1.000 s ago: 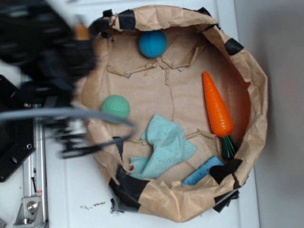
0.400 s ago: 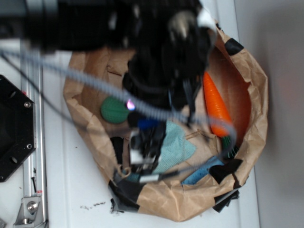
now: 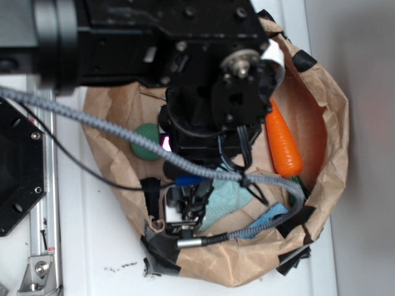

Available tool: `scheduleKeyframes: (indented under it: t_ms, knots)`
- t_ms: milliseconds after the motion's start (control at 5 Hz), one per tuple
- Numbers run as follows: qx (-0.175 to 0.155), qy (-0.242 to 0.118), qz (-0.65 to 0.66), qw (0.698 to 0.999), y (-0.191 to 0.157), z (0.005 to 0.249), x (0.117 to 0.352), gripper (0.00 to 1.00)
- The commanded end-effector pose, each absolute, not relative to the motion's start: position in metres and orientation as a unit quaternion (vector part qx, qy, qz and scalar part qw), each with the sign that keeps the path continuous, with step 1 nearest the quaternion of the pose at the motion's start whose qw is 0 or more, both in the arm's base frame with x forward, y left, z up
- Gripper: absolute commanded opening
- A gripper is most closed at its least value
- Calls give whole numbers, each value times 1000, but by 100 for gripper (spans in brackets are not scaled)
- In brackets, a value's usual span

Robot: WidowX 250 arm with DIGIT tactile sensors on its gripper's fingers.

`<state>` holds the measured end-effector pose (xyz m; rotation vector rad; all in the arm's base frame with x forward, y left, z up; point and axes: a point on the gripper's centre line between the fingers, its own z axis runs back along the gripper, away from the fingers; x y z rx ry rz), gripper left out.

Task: Grab the blue cloth.

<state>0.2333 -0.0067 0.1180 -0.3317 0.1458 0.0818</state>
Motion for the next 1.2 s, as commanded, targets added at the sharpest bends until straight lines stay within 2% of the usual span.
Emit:
scheduleKeyframes:
  t_ms: [0, 200, 400, 600, 800, 1000]
  knots:
    - [-147, 4, 27, 989, -24, 101, 254, 100]
    - [-171, 22, -21, 985, -54, 78, 266, 100]
    - [-124, 28, -54, 990, -62, 54, 269, 100]
    - [-103, 29, -71, 992, -56, 33, 272, 100]
    - [-75, 35, -82, 993, -51, 23, 272, 83]
    - [-89, 35, -71, 993, -39, 31, 271, 0]
